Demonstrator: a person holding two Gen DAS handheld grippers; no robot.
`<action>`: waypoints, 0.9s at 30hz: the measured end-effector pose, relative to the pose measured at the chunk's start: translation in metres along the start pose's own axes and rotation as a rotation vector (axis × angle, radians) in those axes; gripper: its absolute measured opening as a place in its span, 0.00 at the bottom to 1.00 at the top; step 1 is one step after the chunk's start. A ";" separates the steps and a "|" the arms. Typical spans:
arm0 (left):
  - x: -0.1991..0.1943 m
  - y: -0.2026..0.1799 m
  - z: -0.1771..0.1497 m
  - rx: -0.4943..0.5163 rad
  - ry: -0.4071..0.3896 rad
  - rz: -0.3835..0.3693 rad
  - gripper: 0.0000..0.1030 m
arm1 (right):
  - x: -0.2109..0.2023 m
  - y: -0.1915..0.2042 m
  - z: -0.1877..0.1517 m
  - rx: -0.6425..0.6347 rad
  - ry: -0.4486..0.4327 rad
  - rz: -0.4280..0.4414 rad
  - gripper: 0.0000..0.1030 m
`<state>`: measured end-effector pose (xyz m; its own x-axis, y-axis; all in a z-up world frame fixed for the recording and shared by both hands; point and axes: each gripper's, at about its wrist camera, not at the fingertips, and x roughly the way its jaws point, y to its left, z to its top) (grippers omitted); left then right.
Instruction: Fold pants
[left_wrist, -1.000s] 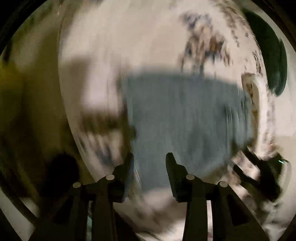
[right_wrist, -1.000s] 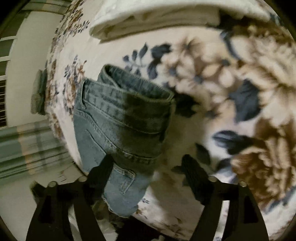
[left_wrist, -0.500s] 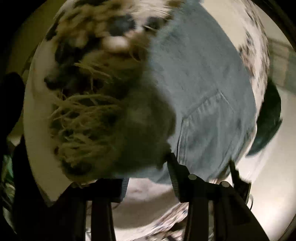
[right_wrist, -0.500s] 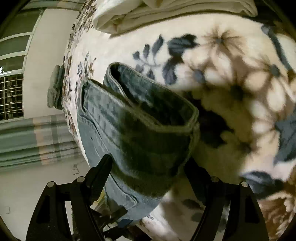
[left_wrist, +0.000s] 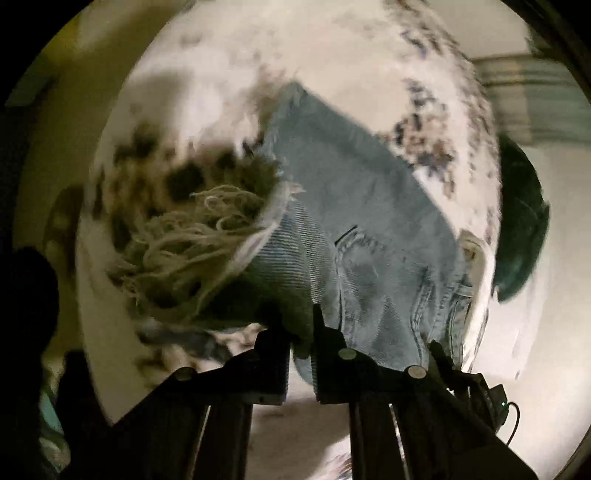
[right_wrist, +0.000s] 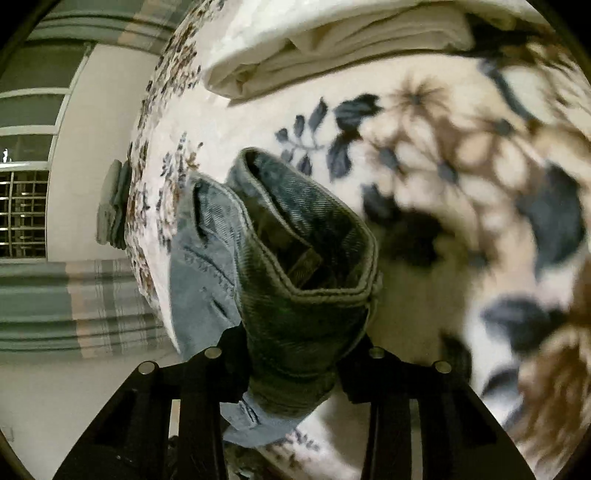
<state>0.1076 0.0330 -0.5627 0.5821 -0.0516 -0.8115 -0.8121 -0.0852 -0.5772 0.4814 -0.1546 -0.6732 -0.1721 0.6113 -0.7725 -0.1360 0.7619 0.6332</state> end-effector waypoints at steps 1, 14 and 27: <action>-0.005 0.002 0.004 0.035 0.001 -0.010 0.07 | -0.006 -0.001 -0.008 0.015 -0.002 0.009 0.38; 0.024 0.064 -0.003 -0.218 0.038 -0.063 0.55 | 0.014 -0.049 -0.039 0.086 0.084 0.095 0.70; -0.017 -0.019 0.023 0.018 -0.096 0.028 0.15 | -0.004 -0.005 -0.041 0.105 -0.039 -0.002 0.35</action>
<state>0.1123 0.0581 -0.5404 0.5534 0.0424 -0.8318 -0.8291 -0.0673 -0.5550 0.4424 -0.1700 -0.6710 -0.1334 0.6161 -0.7763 -0.0329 0.7801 0.6248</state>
